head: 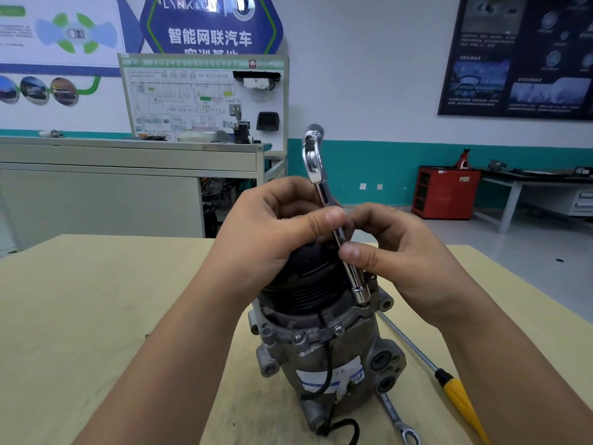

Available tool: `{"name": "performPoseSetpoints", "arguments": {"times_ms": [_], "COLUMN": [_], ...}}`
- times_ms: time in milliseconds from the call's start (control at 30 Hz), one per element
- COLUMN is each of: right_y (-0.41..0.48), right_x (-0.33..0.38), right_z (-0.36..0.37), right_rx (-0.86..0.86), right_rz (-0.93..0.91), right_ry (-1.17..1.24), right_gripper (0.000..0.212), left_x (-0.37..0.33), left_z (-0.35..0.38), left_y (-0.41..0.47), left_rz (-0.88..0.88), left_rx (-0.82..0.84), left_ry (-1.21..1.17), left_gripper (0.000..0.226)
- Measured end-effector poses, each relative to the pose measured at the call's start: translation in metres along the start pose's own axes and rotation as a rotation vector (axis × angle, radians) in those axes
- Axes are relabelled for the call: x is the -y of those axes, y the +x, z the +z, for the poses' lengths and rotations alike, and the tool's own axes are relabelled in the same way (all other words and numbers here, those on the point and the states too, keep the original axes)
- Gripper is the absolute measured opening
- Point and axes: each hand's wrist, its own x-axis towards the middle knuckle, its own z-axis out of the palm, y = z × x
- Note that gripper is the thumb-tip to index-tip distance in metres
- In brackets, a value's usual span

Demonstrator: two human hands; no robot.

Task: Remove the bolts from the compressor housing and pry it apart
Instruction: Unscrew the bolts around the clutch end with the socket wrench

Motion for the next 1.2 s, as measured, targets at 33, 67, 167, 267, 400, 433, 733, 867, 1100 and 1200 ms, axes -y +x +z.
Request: {"name": "performPoseSetpoints", "arguments": {"times_ms": [33, 67, 167, 267, 400, 433, 733, 867, 1100, 1200], "right_y": [-0.0002, -0.0007, -0.0013, -0.0007, 0.0000, 0.0000, 0.0000, 0.0002, -0.0004, -0.0006], "right_x": [0.0003, 0.0006, 0.0008, -0.0005, -0.0029, -0.0031, -0.0021, -0.0005, -0.0006, -0.0009], "right_z": [0.0002, 0.0003, 0.0001, -0.0005, -0.0012, -0.0013, -0.0018, -0.0008, -0.0002, 0.0001], "right_rx": [0.003, 0.006, 0.009, 0.004, -0.001, -0.003, 0.003, -0.003, -0.006, 0.001], "right_rz": [0.005, 0.010, 0.001, -0.010, -0.017, -0.019, 0.002, -0.013, -0.007, -0.012], "right_ry": [-0.011, -0.011, 0.001, 0.027, 0.017, 0.013, 0.041, 0.020, 0.003, 0.030], "right_gripper": [0.026, 0.026, 0.022, 0.015, 0.021, 0.023, 0.021, 0.025, 0.019, 0.017], "left_x": [0.0002, 0.0001, -0.0001, -0.0013, -0.0027, -0.0028, -0.0016, -0.0029, -0.0029, -0.0036], "left_z": [-0.0002, -0.0002, -0.0005, -0.0012, -0.0022, -0.0021, 0.0006, -0.0004, -0.0010, -0.0023], "left_y": [0.0001, 0.0001, 0.0003, -0.0008, -0.0017, -0.0015, -0.0013, -0.0007, -0.0010, -0.0018], "left_rz": [-0.001, 0.001, 0.017, 0.036, 0.012, 0.009, 0.021, 0.016, 0.022, 0.006], "left_rx": [-0.009, -0.012, 0.012, 0.100, 0.158, 0.163, 0.061, 0.043, 0.079, 0.140], "left_ry": [0.009, 0.019, 0.033, 0.002, -0.085, -0.092, -0.052, -0.039, -0.053, -0.110], "left_gripper": [0.017, 0.020, 0.018, 0.014, 0.023, 0.025, 0.011, 0.009, 0.019, 0.021]}}
